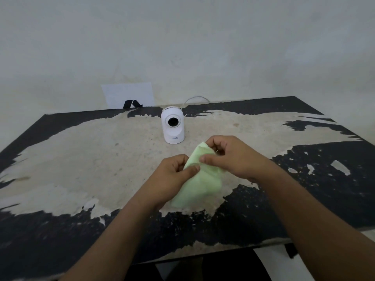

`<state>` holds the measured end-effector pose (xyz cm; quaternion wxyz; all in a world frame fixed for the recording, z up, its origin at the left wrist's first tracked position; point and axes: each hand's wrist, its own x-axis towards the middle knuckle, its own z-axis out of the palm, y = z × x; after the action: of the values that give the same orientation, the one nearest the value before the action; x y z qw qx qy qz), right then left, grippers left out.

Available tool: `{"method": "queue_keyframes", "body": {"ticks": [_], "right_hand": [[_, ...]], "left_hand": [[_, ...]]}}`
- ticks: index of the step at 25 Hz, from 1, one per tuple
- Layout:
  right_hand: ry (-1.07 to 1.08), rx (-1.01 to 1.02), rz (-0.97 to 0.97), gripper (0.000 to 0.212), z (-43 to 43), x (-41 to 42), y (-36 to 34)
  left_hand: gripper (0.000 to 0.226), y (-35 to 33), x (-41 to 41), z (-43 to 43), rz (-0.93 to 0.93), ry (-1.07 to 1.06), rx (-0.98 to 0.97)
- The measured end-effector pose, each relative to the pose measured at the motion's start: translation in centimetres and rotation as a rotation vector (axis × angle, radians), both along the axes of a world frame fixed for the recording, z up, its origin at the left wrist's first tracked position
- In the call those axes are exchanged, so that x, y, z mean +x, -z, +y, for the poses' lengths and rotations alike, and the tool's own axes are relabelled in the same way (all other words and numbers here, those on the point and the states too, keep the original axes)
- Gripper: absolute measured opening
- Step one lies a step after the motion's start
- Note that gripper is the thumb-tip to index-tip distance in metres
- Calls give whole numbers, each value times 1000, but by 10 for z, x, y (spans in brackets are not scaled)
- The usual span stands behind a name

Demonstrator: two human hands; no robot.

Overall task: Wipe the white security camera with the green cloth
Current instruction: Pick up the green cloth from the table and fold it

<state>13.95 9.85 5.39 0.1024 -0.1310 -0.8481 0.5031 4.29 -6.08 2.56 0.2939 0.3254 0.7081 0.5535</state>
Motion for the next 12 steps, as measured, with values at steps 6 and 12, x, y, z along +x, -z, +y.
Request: {"method": "queue_keyframes", "body": {"ticks": [6, 12], "right_hand": [[110, 291, 70, 7, -14, -32, 2], [-46, 752, 87, 14, -53, -23, 15]], "left_hand": [[28, 28, 4, -10, -620, -165, 80], [48, 32, -4, -19, -1104, -204, 389]]}}
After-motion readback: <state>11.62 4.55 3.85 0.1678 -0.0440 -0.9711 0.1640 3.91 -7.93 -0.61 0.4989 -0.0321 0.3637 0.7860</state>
